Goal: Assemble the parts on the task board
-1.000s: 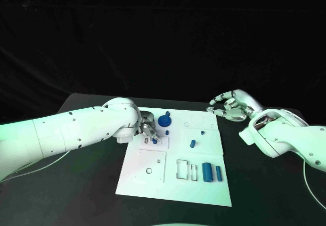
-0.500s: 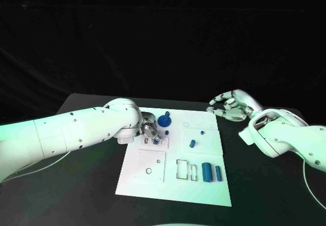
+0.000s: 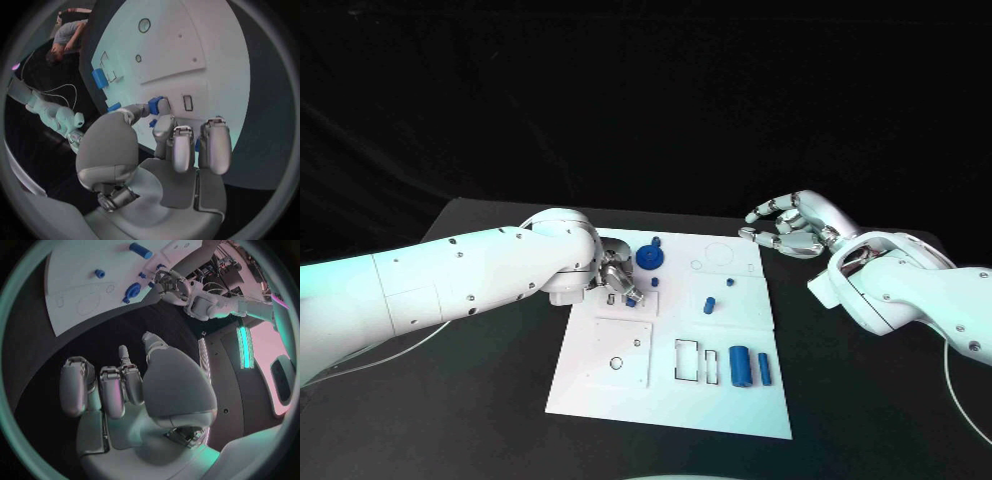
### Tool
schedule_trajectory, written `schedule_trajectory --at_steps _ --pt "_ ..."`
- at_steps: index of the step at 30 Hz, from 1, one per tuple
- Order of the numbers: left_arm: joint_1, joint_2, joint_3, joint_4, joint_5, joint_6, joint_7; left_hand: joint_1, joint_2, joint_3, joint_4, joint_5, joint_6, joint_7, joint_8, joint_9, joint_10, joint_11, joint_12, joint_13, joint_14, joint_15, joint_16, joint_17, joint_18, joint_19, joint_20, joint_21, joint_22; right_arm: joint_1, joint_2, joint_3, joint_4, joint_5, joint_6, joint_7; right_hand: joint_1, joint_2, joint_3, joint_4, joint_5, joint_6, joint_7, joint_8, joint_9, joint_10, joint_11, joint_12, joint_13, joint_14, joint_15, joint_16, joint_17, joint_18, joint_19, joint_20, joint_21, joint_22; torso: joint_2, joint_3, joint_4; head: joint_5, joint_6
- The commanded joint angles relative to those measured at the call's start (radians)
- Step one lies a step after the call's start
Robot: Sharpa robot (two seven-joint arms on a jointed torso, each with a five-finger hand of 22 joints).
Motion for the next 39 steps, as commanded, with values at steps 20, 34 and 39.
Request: schedule_trajectory --at_steps 20,34,39 --pt "-0.008 -0.008 -0.006 0.004 -0.008 -0.026 -0.004 0.088 -0.017 0.173 -0.102 0.024 -0.017 0.011 0.009 0.02 0.002 0.008 -0.022 -0.012 0.106 0.001 0.003 0.263 -0.007 0.005 0.0 0.006 0.005 -0.002 0.001 0.0 0.0 -0.011 0.009 0.004 -0.012 0.0 -0.007 0.001 -0.007 -0.007 -0.004 0.006 0.002 -0.001 -0.003 -0.002 0.126 0.083 -0.007 -0.004 0.151 0.006 0.001 -0.005 -0.006 0.099 0.0 0.0005 -0.0009 0.001 -0.005" --pt "-0.009 -0.012 -0.006 0.004 -0.011 -0.001 -0.007 0.086 -0.018 0.184 -0.104 0.027 -0.015 0.011 0.01 0.021 0.003 0.008 -0.023 -0.012 0.106 0.002 0.003 0.263 -0.007 0.006 0.001 0.006 0.006 -0.002 0.0 0.0 -0.001 -0.01 0.013 0.005 -0.013 0.001 -0.007 0.001 -0.009 -0.006 -0.004 0.007 0.002 0.0 -0.004 -0.002 0.127 0.083 -0.007 -0.005 0.15 0.006 0.001 -0.006 -0.006 0.098 0.0 0.0007 -0.0004 0.001 -0.007" --pt "-0.009 -0.015 -0.006 0.004 -0.012 0.009 -0.008 0.085 -0.018 0.186 -0.104 0.028 -0.015 0.011 0.01 0.022 0.004 0.008 -0.021 -0.01 0.106 0.002 0.003 0.263 -0.007 0.006 0.001 0.007 0.007 -0.002 0.0 0.0 -0.001 -0.01 0.013 0.005 -0.013 0.001 -0.007 0.001 -0.009 -0.006 -0.004 0.007 0.002 0.0 -0.004 -0.002 0.127 0.083 -0.007 -0.005 0.15 0.006 0.001 -0.006 -0.006 0.098 0.0 0.0005 -0.0007 0.002 -0.008"
